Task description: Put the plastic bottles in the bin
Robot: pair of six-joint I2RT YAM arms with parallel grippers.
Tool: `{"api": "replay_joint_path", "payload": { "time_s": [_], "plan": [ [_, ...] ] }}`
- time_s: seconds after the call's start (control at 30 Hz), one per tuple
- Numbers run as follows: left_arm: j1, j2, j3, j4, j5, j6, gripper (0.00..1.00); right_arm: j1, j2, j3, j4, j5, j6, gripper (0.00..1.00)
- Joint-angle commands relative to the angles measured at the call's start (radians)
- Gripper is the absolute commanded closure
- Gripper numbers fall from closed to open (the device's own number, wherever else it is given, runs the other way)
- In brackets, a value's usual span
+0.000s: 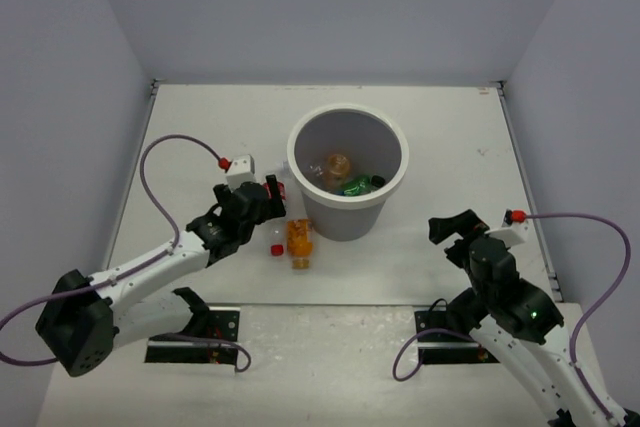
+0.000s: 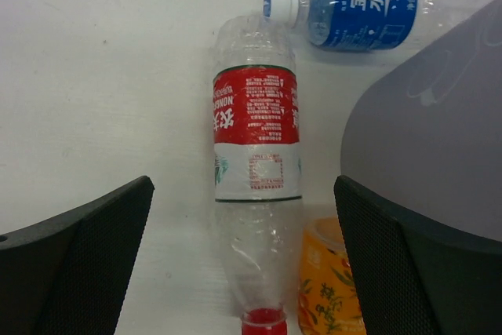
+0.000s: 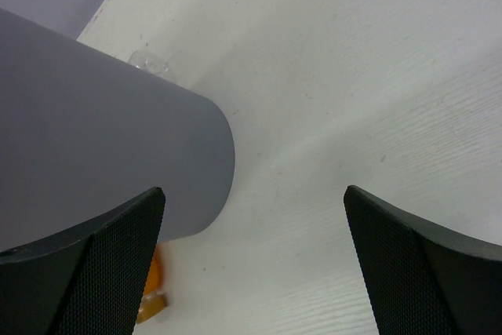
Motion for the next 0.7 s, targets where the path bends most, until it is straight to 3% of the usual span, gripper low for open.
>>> {"api": "replay_joint_path", "payload": {
  "time_s": [0.0,0.3,0.37,0.47,0.57,0.6,0.67],
  "plan": [
    [0.091,0.112,-0.032,0.165,0.154,-0.014,0.0,0.0,0.018,0.031,-0.001,0.03,0.025,0.01],
    [0.136,0.296,-0.031,0.281,0.262,0.005,0.0,-0.001,0.022,0.03,-0.005,0.032,0.03,0.01],
    [0.138,0.338,-0.031,0.291,0.269,0.001,0.05,0.0,0.023,0.03,-0.006,0.033,0.031,0.01],
    [0.138,0.358,-0.026,0.282,0.254,-0.01,0.17,0.0,0.023,0.034,-0.017,0.035,0.03,0.01],
    [0.142,0.372,-0.004,0.256,0.25,-0.012,0.41,0.0,0.014,0.031,-0.028,0.041,0.036,0.01],
    [0.142,0.373,0.008,0.233,0.242,-0.019,0.54,-0.001,0.01,0.03,-0.031,0.04,0.038,0.01],
    [0.142,0.364,0.011,0.214,0.239,-0.029,0.63,0.0,-0.002,0.029,-0.03,0.04,0.04,0.01]
  ]
}}
